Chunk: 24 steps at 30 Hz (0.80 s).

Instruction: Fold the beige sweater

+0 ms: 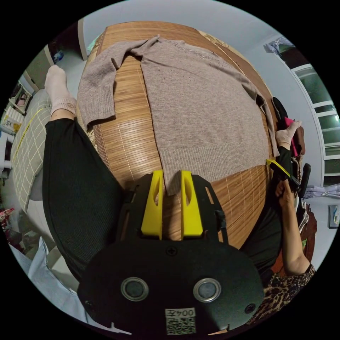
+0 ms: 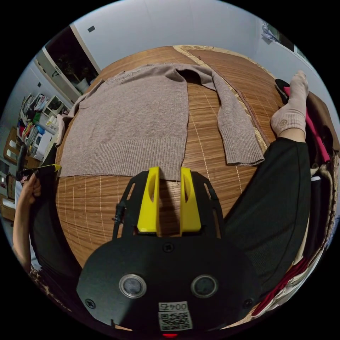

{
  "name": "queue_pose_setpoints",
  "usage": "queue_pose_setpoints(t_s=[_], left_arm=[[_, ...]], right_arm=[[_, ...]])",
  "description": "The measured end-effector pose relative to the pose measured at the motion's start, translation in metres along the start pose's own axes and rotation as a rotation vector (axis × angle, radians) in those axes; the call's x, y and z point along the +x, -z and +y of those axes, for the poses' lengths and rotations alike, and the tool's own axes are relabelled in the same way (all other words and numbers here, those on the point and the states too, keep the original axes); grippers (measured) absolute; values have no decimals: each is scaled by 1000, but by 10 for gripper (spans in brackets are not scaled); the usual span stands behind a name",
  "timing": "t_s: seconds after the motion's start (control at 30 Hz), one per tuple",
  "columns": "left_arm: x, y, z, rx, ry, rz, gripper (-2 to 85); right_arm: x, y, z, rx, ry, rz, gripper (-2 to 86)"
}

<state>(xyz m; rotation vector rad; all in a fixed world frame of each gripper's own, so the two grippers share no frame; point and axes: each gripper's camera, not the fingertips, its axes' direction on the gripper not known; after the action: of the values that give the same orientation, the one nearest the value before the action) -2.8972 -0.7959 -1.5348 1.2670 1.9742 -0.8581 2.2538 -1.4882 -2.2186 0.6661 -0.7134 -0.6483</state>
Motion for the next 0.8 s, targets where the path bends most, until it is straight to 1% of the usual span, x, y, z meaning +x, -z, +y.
queue_pose_setpoints(t_s=[0.17,0.3,0.4,0.43,0.5,0.63,0.8], left_arm=[[-4,-14,3,-1,1,-5,69],[1,-25,9,5,-24,-30,64],[9,-38,12,-13,-72,-39,42],[12,-42,13,-10,-82,-49,36],[13,-46,15,-8,-88,-53,30],[11,-50,20,-33,-79,-51,22],[17,-43,35,-49,-93,-42,19]], right_arm=[[2,-2,-4,2,-17,48,77],[8,1,-7,11,-32,18,77],[13,3,-9,12,-43,-1,70],[13,2,-11,5,-38,11,49],[9,2,-13,-8,-17,18,35],[1,4,-15,-21,18,53,31],[-4,16,-15,-50,45,41,33]])
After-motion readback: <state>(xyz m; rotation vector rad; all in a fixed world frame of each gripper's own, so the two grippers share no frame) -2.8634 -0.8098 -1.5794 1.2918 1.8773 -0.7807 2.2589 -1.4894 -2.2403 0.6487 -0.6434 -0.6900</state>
